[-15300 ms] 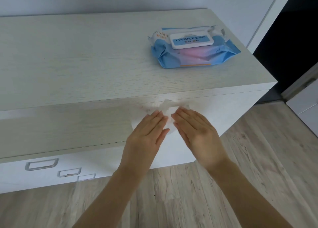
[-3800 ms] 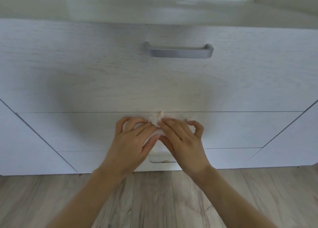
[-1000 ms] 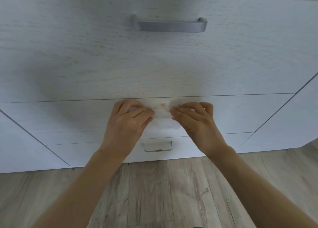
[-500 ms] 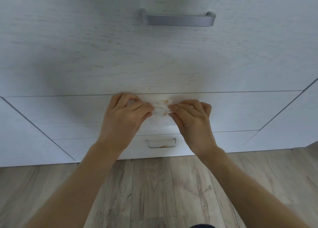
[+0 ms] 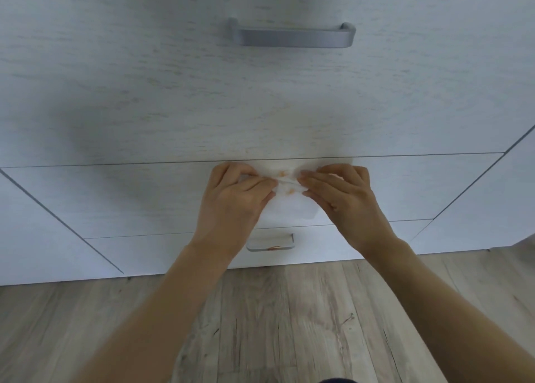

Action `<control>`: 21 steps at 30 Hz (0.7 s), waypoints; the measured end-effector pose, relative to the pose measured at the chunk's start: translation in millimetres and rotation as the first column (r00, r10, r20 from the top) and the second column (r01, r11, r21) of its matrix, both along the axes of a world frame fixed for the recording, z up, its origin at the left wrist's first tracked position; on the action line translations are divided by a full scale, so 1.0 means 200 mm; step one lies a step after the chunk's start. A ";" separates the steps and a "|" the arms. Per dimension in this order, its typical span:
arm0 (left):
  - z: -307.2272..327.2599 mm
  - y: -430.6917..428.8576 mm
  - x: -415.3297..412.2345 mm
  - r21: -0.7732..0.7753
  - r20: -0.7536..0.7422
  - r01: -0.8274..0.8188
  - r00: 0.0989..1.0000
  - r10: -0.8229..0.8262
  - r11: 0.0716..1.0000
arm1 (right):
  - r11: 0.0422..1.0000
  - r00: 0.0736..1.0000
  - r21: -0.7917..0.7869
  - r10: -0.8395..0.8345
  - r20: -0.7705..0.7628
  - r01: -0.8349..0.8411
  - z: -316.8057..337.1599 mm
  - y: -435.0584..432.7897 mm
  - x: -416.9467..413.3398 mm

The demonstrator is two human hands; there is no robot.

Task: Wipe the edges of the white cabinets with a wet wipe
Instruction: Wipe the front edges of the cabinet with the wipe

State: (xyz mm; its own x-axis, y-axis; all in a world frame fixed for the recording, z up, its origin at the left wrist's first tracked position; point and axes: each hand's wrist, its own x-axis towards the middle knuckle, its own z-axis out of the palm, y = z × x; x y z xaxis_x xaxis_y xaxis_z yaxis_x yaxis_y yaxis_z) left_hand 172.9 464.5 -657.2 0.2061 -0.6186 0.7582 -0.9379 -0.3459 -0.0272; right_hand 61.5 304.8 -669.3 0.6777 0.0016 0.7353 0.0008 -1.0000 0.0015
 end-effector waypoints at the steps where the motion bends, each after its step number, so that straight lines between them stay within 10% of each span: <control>1: 0.00 -0.02 -0.02 0.005 -0.014 -0.002 1.000 0.002 1.000 | 1.000 1.000 0.001 -0.001 -0.002 0.001 0.00 0.00 0.00; 21: 0.00 0.14 0.11 0.067 -0.038 0.033 0.999 -0.030 0.997 | 0.995 0.996 0.088 -0.051 0.079 0.044 -0.02 0.07 0.01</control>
State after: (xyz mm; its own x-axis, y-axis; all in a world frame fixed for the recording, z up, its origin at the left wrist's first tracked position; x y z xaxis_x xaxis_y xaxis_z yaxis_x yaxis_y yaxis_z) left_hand 194.3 493.4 -657.4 0.2131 -0.6749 0.7065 -0.9490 -0.3148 -0.0144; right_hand 64.3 318.4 -672.4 0.6135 -0.0949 0.7840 -0.0434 -0.9953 -0.0866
